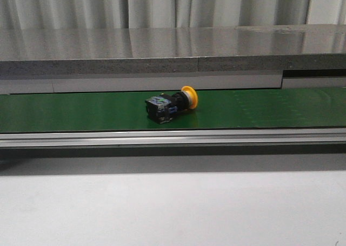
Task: Move button from left to right
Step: 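Lower the right gripper onto the button and grasp its black body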
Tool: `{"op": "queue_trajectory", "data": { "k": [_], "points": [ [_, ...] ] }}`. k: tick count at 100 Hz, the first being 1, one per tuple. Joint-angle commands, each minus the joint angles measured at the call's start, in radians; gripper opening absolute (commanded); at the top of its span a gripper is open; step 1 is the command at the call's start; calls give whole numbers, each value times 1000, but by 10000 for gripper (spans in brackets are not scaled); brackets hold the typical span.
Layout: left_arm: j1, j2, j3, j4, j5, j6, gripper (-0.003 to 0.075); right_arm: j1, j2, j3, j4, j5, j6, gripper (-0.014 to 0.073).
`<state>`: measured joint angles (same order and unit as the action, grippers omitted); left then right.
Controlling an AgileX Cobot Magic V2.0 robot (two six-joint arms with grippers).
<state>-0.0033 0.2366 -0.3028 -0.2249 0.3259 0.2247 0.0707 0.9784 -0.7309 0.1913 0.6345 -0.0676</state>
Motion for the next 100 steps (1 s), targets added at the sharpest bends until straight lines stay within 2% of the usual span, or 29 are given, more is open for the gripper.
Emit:
{"op": "queue_trajectory", "data": {
  "k": [1, 12, 22, 34, 68, 100],
  "points": [
    [-8, 8, -28, -15, -76, 2, -20, 1, -6, -37, 14, -43, -6, 301],
    [-8, 8, -28, -15, -76, 2, -20, 1, -6, -37, 16, -43, -6, 545],
    [-8, 8, -28, -15, -76, 2, -20, 1, -6, -37, 16, -57, -6, 638],
    [-8, 8, -28, -15, -76, 2, -20, 1, -6, -37, 56, -84, -6, 636],
    [-8, 8, -28, -15, -76, 2, -20, 1, 91, -37, 335, -154, -6, 636],
    [-8, 8, -28, -15, -76, 2, -20, 78, 257, -53, 364, -237, -7, 636]
  ]
}}
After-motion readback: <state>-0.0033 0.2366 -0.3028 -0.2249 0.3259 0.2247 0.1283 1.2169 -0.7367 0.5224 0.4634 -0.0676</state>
